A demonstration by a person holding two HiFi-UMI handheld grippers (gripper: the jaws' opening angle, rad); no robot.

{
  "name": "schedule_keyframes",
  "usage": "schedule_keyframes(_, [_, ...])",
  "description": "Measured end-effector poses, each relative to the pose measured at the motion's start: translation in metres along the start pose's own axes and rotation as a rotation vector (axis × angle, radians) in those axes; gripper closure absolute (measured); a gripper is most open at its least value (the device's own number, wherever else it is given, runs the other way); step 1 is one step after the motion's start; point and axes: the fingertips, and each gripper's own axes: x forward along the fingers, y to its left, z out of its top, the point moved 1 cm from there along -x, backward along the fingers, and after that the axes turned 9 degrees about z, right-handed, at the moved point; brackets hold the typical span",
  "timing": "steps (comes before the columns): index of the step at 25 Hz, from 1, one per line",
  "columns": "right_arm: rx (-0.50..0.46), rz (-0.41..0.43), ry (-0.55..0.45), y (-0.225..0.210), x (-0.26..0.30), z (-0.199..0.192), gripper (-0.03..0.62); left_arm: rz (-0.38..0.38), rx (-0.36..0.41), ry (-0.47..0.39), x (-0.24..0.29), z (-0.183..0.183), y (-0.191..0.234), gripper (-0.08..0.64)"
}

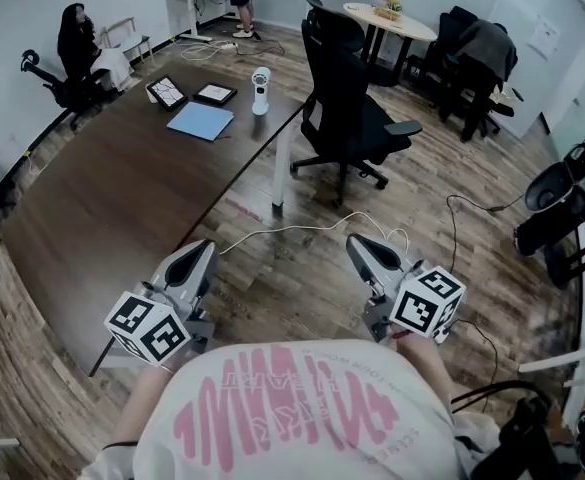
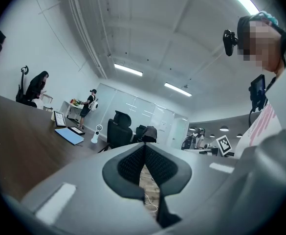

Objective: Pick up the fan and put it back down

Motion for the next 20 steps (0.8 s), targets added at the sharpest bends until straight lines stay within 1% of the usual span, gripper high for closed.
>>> schedule_keyframes(6, [0.032, -0.013, 0.015, -0.012, 0.004, -0.01, 0.586, -0.026, -0.012, 0.005, 0.014, -0.007, 0.005, 0.54])
schedule_keyframes(11, [0.041, -0.005, 0.038, -0.021, 0.007, -0.014, 0.586, -0.013, -0.016, 0.021, 0.025, -0.011, 0.001, 0.54])
schedule_keyframes(14, [0.043, 0.0, 0.058, -0.028, 0.007, -0.014, 0.586, -0.005, 0.006, 0.033, 0.034, -0.019, -0.001, 0.54])
schedule_keyframes(17, [0.045, 0.014, 0.07, -0.043, 0.007, -0.009, 0.586, 0.0, 0.037, 0.033, 0.051, -0.023, -0.004, 0.541])
schedule_keyframes(20, [0.043, 0.032, 0.09, -0.067, 0.009, -0.001, 0.586, 0.019, 0.023, 0.018, 0.074, -0.018, -0.007, 0.541])
